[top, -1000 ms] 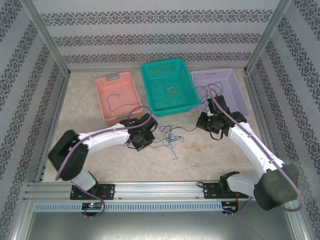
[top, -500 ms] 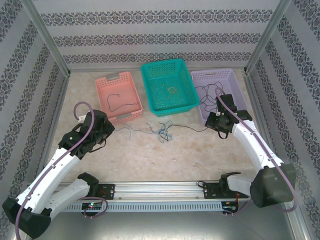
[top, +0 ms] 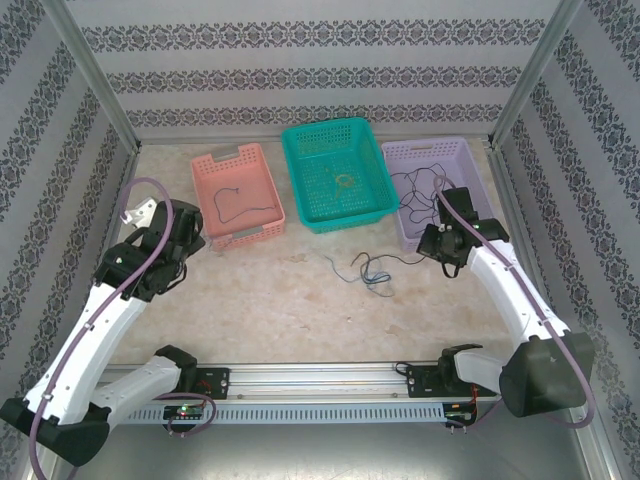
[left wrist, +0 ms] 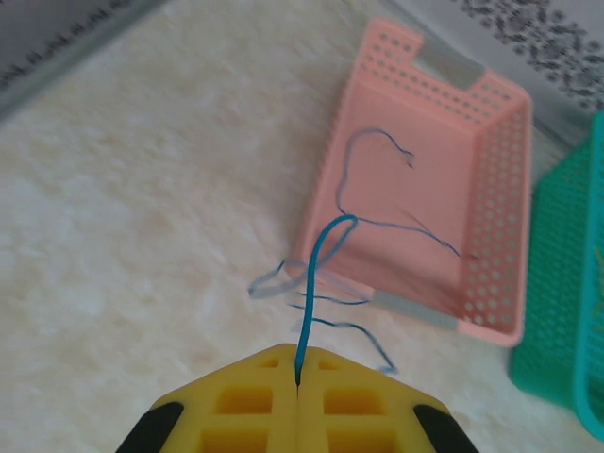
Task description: Untangle the cables
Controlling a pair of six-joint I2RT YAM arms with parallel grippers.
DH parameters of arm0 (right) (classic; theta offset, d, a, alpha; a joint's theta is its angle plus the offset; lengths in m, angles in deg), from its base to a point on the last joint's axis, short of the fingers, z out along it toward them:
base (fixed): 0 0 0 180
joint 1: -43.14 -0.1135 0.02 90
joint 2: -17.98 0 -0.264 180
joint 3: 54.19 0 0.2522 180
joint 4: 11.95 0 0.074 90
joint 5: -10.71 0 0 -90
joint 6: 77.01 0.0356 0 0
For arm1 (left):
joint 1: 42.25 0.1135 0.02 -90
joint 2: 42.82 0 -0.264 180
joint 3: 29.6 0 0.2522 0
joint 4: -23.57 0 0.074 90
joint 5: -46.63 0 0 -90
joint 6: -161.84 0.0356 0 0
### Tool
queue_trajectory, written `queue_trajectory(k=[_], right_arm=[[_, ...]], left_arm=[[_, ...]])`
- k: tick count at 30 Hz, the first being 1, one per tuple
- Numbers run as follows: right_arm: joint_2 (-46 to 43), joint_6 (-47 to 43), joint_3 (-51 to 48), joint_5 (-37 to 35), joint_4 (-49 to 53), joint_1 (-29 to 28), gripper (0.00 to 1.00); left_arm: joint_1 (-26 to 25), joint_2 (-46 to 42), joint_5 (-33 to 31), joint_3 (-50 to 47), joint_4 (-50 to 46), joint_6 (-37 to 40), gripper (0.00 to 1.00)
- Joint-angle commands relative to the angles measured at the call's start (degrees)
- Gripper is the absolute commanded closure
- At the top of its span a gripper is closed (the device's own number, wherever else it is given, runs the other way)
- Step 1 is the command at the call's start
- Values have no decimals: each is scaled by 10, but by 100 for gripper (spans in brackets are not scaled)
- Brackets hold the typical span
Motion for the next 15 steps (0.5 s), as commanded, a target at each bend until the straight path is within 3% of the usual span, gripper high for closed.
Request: queue_trajectory(k=[1, 4, 8, 15], right_arm=[[-16, -21, 18, -20, 20, 12, 100], [-14, -23, 14, 5, 11, 12, 100], [-14, -24, 18, 18, 18, 12, 100], [-52, -1, 53, 19, 50, -1, 54]], left_arm=[[11, 0, -20, -3, -11, 51, 100], [10, -7, 81, -26, 78, 76, 100], [10, 3, 160, -11, 90, 76, 100], [11, 53, 253, 86, 24, 37, 100]])
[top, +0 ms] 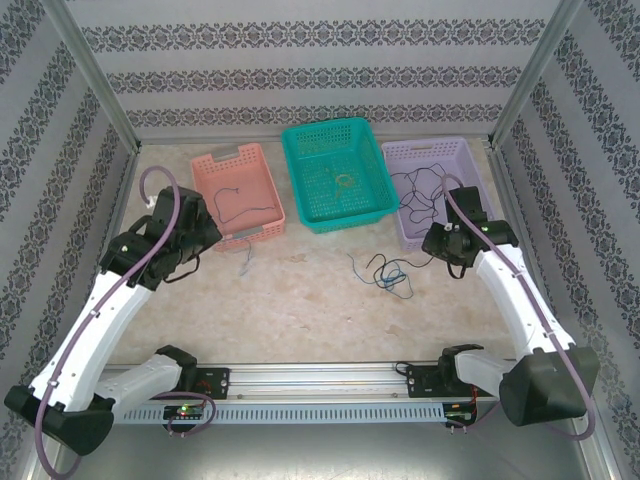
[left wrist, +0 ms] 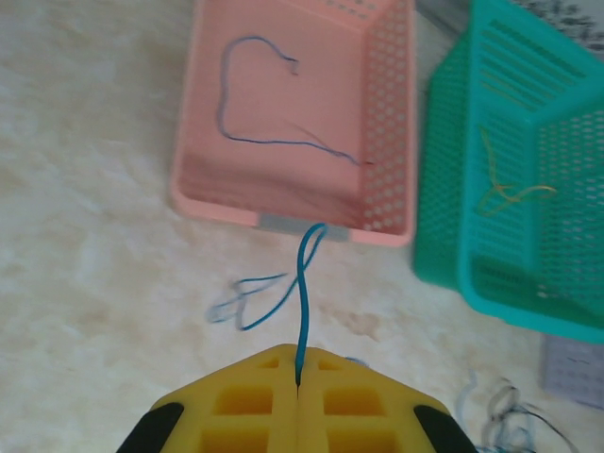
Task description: Untangle the cables
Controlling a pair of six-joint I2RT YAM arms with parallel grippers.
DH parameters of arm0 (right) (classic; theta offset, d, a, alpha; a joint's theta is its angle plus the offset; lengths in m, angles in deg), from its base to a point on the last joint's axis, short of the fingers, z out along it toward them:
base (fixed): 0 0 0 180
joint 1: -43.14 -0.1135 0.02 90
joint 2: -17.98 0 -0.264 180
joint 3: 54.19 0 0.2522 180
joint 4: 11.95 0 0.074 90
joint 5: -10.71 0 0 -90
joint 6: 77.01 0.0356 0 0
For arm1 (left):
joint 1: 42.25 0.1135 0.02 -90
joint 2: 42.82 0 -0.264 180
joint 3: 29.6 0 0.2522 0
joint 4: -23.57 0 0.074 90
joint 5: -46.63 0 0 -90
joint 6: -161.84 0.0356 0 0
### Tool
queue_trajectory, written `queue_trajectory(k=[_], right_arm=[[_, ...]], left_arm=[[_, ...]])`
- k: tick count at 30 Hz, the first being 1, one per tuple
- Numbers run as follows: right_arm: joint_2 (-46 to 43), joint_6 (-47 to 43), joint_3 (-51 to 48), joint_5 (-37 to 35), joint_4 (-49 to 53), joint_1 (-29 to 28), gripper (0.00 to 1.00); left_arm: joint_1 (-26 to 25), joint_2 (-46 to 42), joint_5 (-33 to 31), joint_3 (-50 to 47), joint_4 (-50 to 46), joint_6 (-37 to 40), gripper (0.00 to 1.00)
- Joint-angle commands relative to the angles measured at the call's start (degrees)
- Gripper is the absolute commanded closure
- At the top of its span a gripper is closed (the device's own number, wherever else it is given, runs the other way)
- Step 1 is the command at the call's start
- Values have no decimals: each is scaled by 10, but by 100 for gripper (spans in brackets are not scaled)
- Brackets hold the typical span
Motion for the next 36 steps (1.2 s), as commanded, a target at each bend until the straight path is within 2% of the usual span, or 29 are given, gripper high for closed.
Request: queue_trajectory(k=[1, 4, 7, 9, 11, 12, 15, 20, 23, 26, 31, 36], right_arm=[[-27, 18, 42, 3, 31, -18, 51], [-41, 38, 66, -2, 34, -60, 48], [-59, 49, 81, -6, 2, -125, 48], [-72, 47, 78, 7, -51, -175, 54], [-76, 33, 63, 54, -128, -216, 54], [-68, 26, 55, 91, -169, -233, 53], [-28, -2, 60, 120, -222, -295, 52], [52, -78, 69, 67, -287, -390, 41], [103, -85, 72, 34, -314, -403, 40], [135, -25, 93, 73, -322, -382, 42], [103, 115, 44, 113, -405, -375, 44], [96, 202, -22, 133, -471, -363, 42]], left_arm=[[7, 18, 71, 50, -27, -22, 100], [7, 33, 127, 55, 5, -53, 100], [8, 50, 169, 54, 47, -93, 100], [7, 65, 183, 58, 61, -118, 100], [7, 78, 199, 60, 72, -143, 100], [7, 84, 207, 60, 78, -159, 100], [8, 101, 226, 66, 73, -199, 100], [7, 125, 241, 89, 37, -225, 100], [7, 126, 243, 88, 36, -236, 100], [7, 124, 241, 83, 38, -245, 100], [7, 114, 237, 45, 89, -289, 100], [7, 122, 247, 38, 107, -315, 100]])
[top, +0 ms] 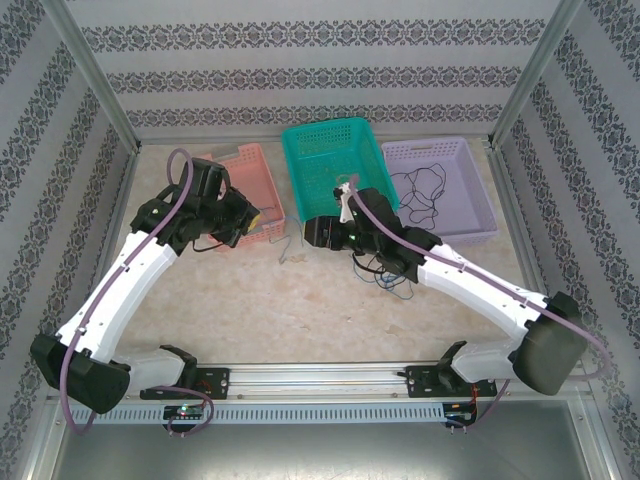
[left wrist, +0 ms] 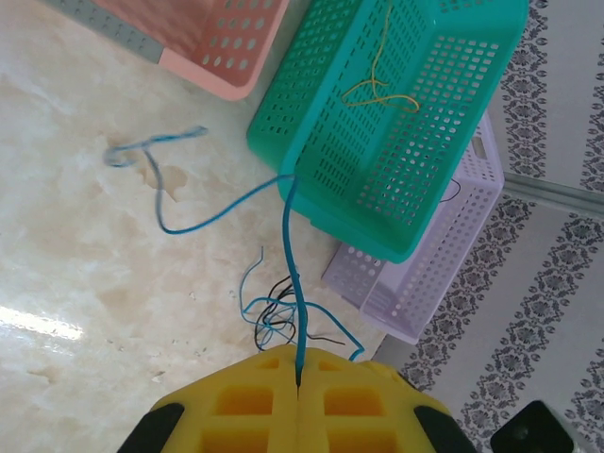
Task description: Untangle the cables
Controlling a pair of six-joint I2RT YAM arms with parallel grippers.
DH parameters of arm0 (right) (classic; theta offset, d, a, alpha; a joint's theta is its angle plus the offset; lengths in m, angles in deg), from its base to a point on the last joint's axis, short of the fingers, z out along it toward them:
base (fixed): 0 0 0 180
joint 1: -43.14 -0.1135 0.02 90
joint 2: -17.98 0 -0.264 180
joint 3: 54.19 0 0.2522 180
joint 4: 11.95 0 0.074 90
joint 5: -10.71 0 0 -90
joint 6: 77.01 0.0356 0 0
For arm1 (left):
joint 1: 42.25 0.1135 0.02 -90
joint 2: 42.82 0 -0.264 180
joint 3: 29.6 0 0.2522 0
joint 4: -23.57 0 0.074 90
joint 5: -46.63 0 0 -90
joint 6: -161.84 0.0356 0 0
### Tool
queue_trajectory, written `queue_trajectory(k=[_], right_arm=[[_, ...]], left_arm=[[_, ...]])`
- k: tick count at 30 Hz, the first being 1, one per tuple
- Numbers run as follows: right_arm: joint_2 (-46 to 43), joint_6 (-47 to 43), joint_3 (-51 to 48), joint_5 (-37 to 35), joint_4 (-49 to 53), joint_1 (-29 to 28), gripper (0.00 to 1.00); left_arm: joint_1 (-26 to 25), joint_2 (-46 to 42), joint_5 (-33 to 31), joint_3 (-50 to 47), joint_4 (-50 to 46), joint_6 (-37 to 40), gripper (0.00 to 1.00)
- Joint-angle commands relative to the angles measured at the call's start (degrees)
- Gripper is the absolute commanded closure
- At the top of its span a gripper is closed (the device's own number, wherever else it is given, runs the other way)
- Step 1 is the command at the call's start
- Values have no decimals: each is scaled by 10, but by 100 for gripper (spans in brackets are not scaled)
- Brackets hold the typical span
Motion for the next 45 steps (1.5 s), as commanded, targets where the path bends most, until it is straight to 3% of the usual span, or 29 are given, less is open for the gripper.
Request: queue_trajectory(k=[1, 10, 15, 18, 22, 25, 29, 31, 33, 40, 45], right_arm=[[4, 82, -36, 32, -74, 11, 42], [80, -38, -12, 25, -81, 9, 41], [153, -67, 54, 30, -67, 8, 47], [183, -69, 80, 27, -69, 8, 59], [179, -78, 95, 15, -54, 6, 97], [140, -107, 96, -24, 11, 0, 100], [87, -137, 70, -60, 123, 7, 100], [68, -137, 49, -50, 175, 23, 100], [50, -125, 20, -41, 207, 39, 100], [-9, -69, -70, -18, 267, 103, 100], [-45, -57, -97, -26, 322, 114, 100]], left_arm=[[7, 1, 10, -2, 31, -30, 100], [7, 9, 21, 10, 9, -25, 100], [7, 10, 24, 9, 6, -26, 100], [7, 10, 23, 9, 4, -26, 100], [7, 8, 16, 9, 1, -24, 100], [7, 6, 18, 6, 8, -23, 99], [6, 5, 18, 3, 0, -9, 57], [4, 2, 10, -3, -16, 1, 44], [-1, -1, -3, -10, -31, 18, 39], [-50, -11, -45, -86, -61, 51, 47], [-97, -23, -61, -185, -10, -11, 60]])
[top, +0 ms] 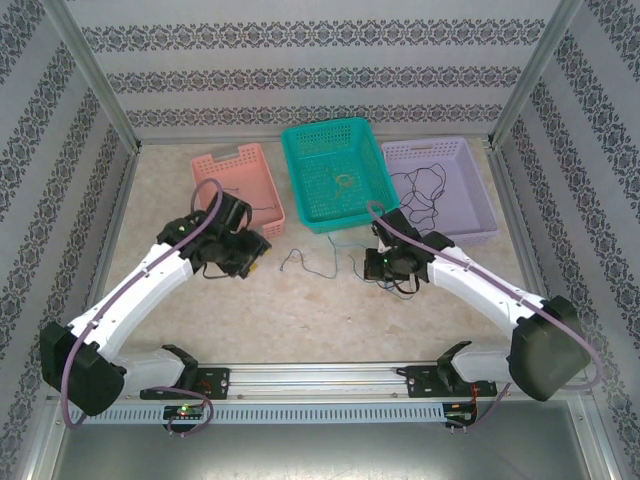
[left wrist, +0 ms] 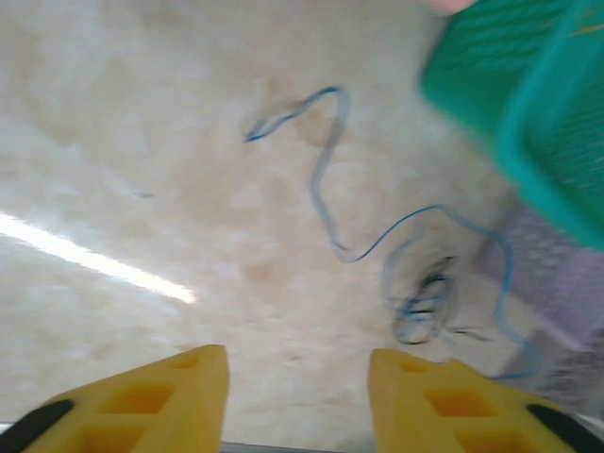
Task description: Untangle the cables
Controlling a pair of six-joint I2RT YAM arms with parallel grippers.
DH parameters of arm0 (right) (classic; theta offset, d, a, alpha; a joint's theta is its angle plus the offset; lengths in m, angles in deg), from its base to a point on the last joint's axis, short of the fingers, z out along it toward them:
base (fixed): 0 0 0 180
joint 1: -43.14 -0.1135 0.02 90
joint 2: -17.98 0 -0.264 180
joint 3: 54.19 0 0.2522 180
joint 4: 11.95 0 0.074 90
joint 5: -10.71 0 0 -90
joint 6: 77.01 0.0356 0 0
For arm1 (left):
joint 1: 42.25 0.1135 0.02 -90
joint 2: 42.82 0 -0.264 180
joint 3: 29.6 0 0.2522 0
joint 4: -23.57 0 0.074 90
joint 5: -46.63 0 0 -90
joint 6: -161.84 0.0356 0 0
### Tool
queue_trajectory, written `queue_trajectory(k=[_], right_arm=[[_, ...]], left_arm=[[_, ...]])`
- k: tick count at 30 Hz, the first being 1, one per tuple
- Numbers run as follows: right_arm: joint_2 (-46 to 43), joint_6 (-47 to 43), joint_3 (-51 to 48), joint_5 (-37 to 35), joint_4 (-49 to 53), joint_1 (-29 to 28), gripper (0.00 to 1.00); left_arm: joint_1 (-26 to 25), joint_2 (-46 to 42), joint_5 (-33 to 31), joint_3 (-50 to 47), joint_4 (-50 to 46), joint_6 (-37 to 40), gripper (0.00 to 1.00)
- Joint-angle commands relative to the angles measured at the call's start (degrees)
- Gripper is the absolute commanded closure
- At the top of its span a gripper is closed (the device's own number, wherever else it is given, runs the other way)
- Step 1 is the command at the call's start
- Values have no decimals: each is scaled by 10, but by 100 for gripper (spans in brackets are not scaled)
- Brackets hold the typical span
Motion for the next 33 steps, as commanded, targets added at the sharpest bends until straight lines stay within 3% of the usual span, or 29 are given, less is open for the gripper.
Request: queue_trajectory(k=[1, 3, 9, 14, 22, 33], right_arm=[[-35, 19, -15, -1, 52, 5, 100], [-44, 19, -28, -1, 61, 8, 100], [-61, 20, -48, 3, 69, 12, 100], [-77, 14, -50, 5, 83, 12, 100], [-111, 8, -71, 10, 107, 13, 100], [-147, -1, -66, 21, 140, 14, 100]], left_arm=[[-33, -12, -26, -60, 28, -57, 61], [-46, -9, -23, -103, 79, -120, 61], [-87, 27, -72, -169, 201, -312, 46], [-112, 58, -147, -215, 316, -506, 44], [-111, 154, -191, -198, 395, -615, 37], [-111, 239, -215, -141, 407, -678, 37]])
